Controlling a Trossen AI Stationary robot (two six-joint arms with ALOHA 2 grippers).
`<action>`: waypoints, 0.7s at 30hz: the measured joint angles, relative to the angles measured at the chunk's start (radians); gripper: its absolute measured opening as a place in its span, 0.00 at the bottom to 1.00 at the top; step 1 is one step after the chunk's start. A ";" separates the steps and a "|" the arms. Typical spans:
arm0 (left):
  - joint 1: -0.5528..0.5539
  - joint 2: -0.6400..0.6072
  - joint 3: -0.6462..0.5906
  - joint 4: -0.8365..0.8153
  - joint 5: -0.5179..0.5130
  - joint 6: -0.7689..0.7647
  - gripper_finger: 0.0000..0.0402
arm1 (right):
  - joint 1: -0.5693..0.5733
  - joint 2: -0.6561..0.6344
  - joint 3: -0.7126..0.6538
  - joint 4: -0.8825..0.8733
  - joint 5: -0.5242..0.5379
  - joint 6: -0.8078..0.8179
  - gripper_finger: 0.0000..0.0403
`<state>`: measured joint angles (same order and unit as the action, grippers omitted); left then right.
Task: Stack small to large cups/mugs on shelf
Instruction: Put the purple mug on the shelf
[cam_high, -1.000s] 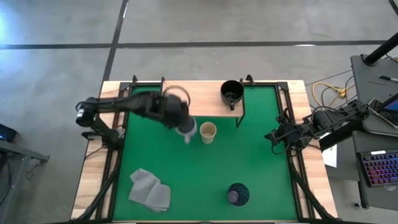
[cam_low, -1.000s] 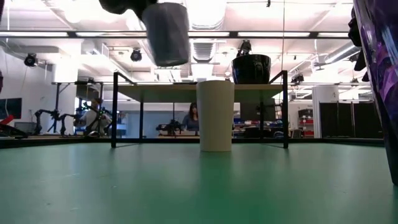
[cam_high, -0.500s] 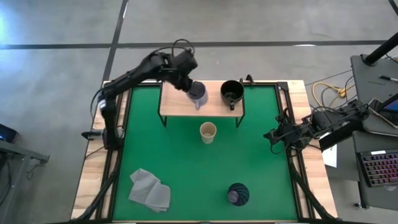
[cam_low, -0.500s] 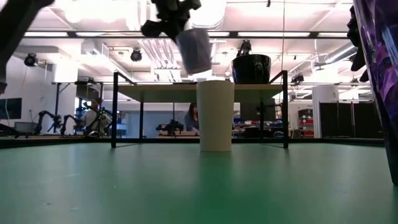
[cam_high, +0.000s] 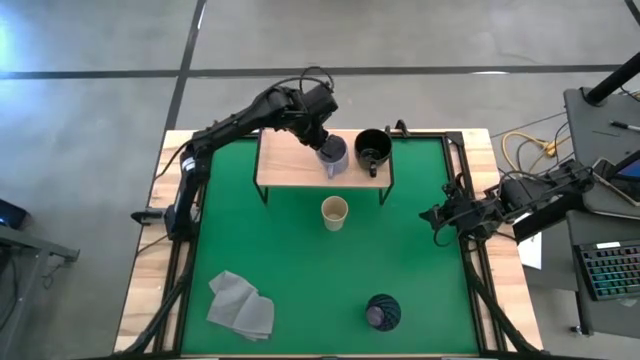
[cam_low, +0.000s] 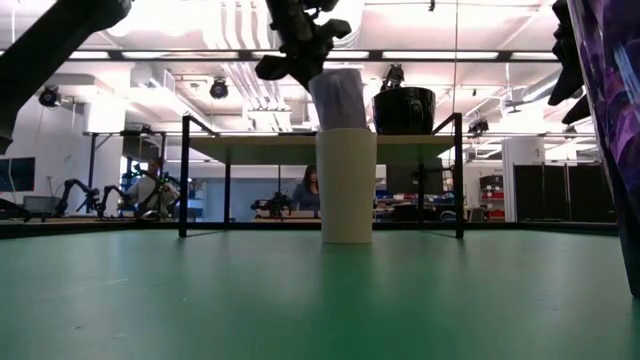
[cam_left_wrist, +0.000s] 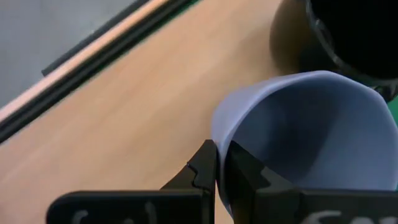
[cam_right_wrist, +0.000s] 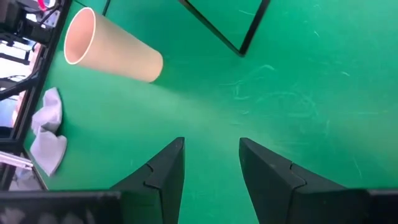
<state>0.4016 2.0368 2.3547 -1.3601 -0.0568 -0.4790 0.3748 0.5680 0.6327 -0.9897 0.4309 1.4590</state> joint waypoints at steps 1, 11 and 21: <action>0.003 -0.004 0.000 0.012 -0.002 0.000 0.00 | 0.000 0.004 0.000 0.000 0.001 0.000 0.36; 0.016 0.007 -0.003 0.016 -0.024 0.015 0.00 | 0.000 0.044 0.000 0.000 0.008 0.008 0.36; 0.016 0.018 -0.002 0.055 -0.002 0.015 0.05 | 0.000 0.043 0.000 0.000 0.008 0.008 0.36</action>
<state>0.4179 2.0548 2.3531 -1.3047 -0.0591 -0.4636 0.3748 0.6113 0.6327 -0.9894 0.4385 1.4670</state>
